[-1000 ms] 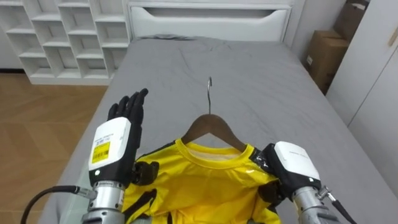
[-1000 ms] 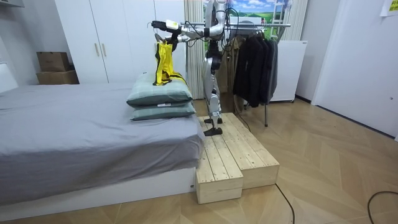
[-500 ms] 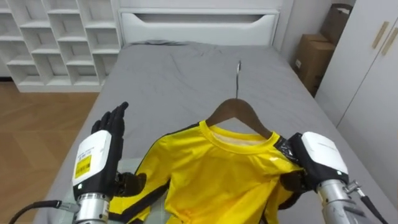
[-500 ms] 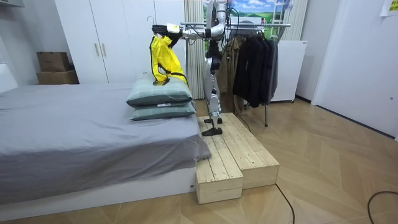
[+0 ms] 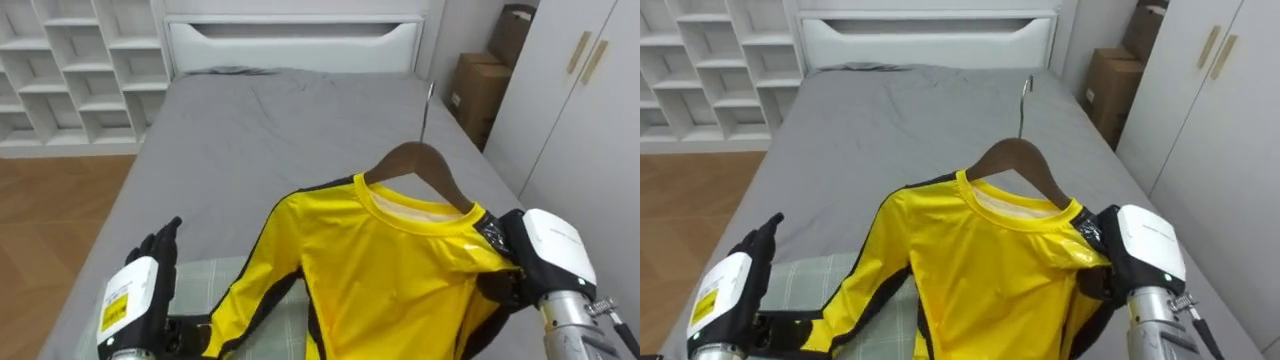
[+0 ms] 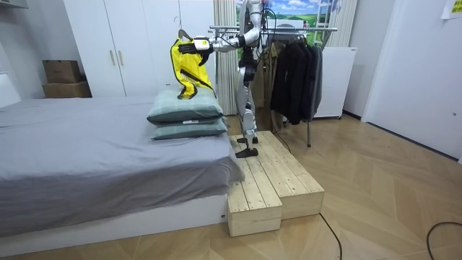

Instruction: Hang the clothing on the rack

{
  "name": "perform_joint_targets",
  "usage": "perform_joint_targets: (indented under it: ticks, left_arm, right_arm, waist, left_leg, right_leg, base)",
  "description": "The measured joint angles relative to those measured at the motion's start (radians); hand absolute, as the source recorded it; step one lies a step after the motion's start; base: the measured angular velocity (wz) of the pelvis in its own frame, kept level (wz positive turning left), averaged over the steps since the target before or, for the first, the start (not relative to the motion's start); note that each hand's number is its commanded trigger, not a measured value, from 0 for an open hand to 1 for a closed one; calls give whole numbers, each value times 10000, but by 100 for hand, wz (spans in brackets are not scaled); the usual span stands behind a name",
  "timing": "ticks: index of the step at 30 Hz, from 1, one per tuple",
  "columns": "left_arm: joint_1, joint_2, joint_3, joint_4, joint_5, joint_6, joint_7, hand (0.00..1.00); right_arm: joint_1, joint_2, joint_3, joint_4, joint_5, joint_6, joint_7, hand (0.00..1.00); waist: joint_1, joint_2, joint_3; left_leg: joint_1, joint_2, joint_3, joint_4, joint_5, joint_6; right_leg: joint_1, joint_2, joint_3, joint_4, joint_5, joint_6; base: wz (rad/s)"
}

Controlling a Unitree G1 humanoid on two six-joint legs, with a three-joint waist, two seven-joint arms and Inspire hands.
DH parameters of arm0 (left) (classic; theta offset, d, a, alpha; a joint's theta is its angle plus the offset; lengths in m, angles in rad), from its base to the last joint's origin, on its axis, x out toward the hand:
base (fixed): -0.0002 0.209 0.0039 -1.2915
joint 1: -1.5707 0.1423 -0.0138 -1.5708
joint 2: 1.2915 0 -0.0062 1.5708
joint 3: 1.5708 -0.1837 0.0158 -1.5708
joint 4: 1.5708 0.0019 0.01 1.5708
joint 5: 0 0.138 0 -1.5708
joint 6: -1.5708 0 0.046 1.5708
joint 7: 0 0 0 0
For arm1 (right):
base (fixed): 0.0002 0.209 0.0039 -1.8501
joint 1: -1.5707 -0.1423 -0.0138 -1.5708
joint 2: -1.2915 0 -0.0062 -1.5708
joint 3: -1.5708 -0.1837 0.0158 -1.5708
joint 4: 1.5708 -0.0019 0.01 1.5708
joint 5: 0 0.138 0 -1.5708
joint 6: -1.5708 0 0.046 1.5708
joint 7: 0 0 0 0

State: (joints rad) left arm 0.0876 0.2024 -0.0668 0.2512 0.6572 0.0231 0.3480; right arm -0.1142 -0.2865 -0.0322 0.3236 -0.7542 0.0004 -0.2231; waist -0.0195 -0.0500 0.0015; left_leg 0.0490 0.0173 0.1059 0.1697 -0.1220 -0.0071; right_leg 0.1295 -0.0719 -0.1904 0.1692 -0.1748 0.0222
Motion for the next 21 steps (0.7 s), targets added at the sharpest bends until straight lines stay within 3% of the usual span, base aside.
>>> perform_joint_targets:
  ticks: [6, 11, 14, 21]
  left_arm:
    - [296, -61, 392, 1453, -1194, -106, 540, 0]
    - [372, -83, 460, 2933, -1540, -219, 630, 0]
    - [610, -165, 575, 3267, -1523, -229, 555, 0]
    - [953, -192, 613, 3928, -1752, -545, 500, 0]
  right_arm:
    - [576, -40, -405, -1437, -9, 14, -307, 100]
    - [577, -87, -403, -2201, -238, 8, -373, 100]
    - [785, -177, -406, -2677, -523, -12, -448, 100]
    - [1220, -482, -407, -3606, -632, -647, -584, 100]
  waist:
    - [-48, 19, -4]
    - [-34, -8, 7]
    - [-18, -86, 26]
    - [-27, -156, 61]
  left_leg:
    - [61, 21, 152, -46, -2, -3]
    - [171, 42, 328, -109, -30, -15]
    - [164, 51, 440, -107, -38, -10]
    - [280, 50, 577, -272, -75, 0]
  right_leg:
    - [-24, 27, 233, 13, 0, 0]
    - [-29, 54, 464, -2, 0, 0]
    - [-103, 56, 511, -5, 0, -1]
    - [-183, 58, 618, -17, -16, 16]
  base:
    - [-7]
    - [-13]
    - [-10]
    - [-6]
